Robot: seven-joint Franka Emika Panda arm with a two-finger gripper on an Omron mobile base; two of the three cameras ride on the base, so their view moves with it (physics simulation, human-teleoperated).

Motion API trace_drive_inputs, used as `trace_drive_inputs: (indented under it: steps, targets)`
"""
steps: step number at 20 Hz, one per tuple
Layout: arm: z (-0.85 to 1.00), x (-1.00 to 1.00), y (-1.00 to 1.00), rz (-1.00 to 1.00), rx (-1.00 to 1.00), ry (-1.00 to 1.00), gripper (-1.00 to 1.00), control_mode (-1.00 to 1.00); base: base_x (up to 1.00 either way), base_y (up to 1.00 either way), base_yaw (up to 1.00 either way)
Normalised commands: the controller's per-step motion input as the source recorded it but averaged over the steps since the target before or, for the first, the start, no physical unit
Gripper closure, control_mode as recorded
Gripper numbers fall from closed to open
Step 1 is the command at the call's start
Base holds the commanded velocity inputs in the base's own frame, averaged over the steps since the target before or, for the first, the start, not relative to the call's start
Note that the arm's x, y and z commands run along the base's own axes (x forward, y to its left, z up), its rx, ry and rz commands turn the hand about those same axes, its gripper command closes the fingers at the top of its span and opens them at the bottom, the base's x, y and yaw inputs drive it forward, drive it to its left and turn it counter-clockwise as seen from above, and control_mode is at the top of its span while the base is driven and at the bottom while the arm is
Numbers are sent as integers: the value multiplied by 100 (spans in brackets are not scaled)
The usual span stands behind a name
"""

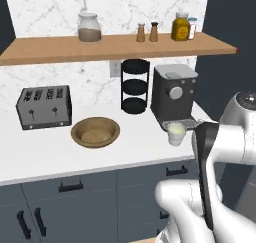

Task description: Grab a lemon wedge from the fridge and one ice cube from the ice bowl, and put them in the glass of lemonade.

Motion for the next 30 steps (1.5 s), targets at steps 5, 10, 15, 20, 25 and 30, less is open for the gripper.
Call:
trace_drive_inputs:
  steps: [5,10,15,20,25,30]
  targets:
    - [0,0,0,0,0,0,-100,100,-86,-100,0]
    - [0,0,0,0,0,0,-100,100,-35,-100,9]
    - [0,0,0,0,0,0,-100,100,1,-78,18]
    - [0,0,0,0,0,0,-100,100,-3,-11,24]
    - [0,0,0,0,0,0,-100,100,-32,1,2]
    - [0,0,0,0,0,0,-100,100,-85,0,5]
